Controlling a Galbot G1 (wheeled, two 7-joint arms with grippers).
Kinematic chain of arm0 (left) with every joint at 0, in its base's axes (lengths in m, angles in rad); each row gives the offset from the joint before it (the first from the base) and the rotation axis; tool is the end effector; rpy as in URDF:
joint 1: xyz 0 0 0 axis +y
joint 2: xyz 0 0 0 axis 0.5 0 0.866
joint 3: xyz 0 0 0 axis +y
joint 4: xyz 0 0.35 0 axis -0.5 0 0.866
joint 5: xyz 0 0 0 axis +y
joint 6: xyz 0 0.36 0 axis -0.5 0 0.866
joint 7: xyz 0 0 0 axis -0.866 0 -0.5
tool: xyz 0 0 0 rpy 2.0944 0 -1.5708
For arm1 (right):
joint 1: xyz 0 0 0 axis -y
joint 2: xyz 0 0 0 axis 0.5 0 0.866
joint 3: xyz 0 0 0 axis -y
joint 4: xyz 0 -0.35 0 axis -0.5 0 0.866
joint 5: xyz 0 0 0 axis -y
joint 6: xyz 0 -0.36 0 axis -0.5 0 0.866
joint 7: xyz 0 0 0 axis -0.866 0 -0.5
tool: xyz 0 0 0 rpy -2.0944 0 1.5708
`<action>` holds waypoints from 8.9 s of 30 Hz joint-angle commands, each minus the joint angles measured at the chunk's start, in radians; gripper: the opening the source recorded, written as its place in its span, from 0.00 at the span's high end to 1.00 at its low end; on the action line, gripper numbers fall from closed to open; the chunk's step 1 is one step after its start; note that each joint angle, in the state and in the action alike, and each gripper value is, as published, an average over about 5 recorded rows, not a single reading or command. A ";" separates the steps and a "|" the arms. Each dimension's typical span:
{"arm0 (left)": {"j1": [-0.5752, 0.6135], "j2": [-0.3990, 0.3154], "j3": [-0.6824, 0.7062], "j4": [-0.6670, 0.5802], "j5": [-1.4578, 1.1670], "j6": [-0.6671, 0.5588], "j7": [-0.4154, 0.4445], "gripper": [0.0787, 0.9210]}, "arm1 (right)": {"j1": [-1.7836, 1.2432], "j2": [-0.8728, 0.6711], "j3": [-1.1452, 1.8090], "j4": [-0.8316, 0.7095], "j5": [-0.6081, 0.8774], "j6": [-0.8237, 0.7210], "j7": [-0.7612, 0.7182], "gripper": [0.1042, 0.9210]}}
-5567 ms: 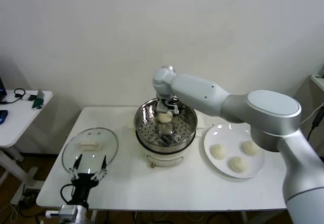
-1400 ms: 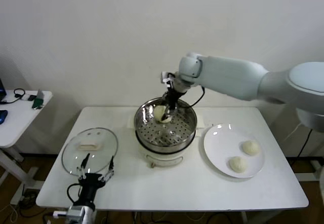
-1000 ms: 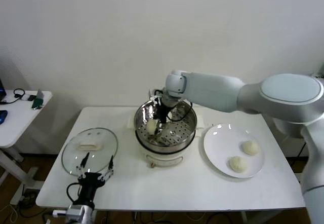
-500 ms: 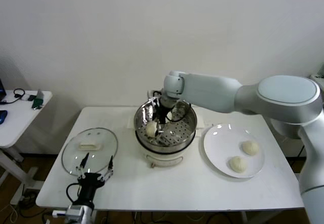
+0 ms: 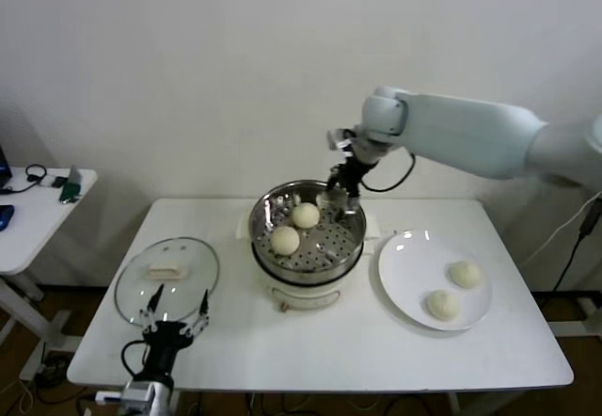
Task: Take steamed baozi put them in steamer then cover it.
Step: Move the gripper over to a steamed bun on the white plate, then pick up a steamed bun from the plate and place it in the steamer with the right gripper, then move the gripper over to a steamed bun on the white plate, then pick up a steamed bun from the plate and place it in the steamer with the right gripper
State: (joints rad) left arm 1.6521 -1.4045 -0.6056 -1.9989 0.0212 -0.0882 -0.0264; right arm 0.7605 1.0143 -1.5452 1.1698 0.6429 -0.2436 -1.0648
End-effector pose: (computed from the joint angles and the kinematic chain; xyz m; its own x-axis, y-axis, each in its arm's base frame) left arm 0.1585 0.0597 -0.3447 -0.9969 -0.0126 0.0777 0.0036 0.9788 0.2049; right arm 0.5915 -0.0118 -0.0201 -0.1327 -0.2487 0.9595 -0.9720 -0.1568 -0.1750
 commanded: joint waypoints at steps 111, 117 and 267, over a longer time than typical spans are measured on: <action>0.073 -0.019 -0.029 -0.012 0.011 0.003 -0.008 0.12 | -0.154 0.373 0.005 0.010 -0.652 0.682 -0.091 0.27; 0.066 -0.018 -0.029 -0.006 0.011 0.006 -0.009 0.12 | -0.164 0.369 0.009 0.004 -0.651 0.677 -0.096 0.26; 0.037 0.000 0.067 -0.029 0.020 0.016 0.015 0.12 | -0.031 0.311 -0.232 -0.181 0.259 -0.039 0.085 0.29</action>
State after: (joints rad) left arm 1.6891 -1.4073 -0.5421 -2.0266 0.0429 -0.0745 -0.0134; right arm 0.7951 1.2411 -1.7437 0.9879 0.9199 -0.2706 -0.9944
